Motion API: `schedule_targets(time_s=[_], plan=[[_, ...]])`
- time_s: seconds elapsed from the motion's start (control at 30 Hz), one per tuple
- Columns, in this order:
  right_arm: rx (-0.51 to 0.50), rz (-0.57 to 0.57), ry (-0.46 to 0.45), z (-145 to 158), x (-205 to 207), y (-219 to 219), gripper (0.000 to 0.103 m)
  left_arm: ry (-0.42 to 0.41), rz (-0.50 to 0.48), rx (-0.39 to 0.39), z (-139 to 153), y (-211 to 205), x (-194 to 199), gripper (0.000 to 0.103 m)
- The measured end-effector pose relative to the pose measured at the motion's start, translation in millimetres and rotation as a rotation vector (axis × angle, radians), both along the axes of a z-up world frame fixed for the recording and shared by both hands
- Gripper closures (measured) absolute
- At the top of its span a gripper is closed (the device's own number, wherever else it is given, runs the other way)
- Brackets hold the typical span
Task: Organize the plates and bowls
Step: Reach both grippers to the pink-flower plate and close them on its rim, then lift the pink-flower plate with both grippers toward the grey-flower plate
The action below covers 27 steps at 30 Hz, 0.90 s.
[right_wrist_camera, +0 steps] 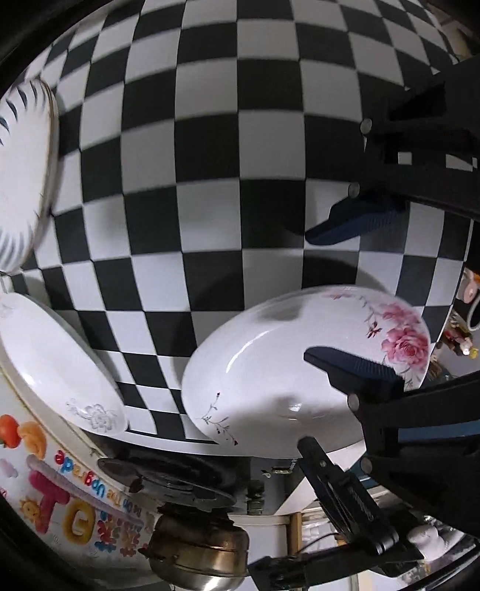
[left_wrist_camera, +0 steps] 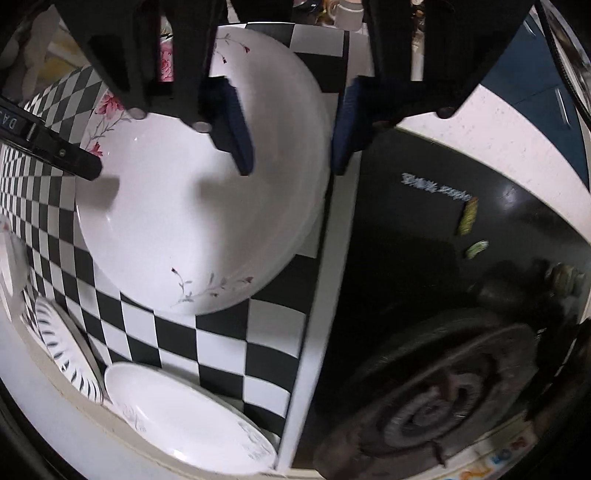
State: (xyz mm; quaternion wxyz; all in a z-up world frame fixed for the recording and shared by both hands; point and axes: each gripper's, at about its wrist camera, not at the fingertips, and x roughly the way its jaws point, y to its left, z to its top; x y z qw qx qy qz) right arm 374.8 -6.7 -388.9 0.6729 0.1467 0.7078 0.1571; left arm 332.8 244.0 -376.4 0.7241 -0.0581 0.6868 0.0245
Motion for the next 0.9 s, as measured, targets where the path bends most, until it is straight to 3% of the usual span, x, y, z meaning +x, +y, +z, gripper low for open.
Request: schedule_targets(time_s=[0.07, 0.1, 0.3, 0.53, 0.73, 0.9], plan=[[0.008, 0.013, 0.022, -2, -1, 7, 0.061, -0.001, -0.015, 0.017, 2, -2, -1, 0.067], [0.013, 0.024, 0.029, -5, 1, 11, 0.072, -0.001, -0.020, 0.023, 3, -2, -2, 0.068], [-0.045, 0.050, -0.002, -5, -1, 13, 0.090, 0.001, -0.002, 0.010, 12, 2, -10, 0.077], [-0.054, 0.029, -0.027, 2, -4, -11, 0.090, -0.024, -0.031, 0.006, 34, -22, -23, 0.078], [-0.049, 0.004, -0.059, 22, -2, -56, 0.090, -0.070, -0.092, 0.000, 72, -65, -27, 0.078], [-0.061, -0.006, -0.112, 48, 1, -106, 0.090, -0.086, -0.135, -0.006, 80, -101, -17, 0.078]])
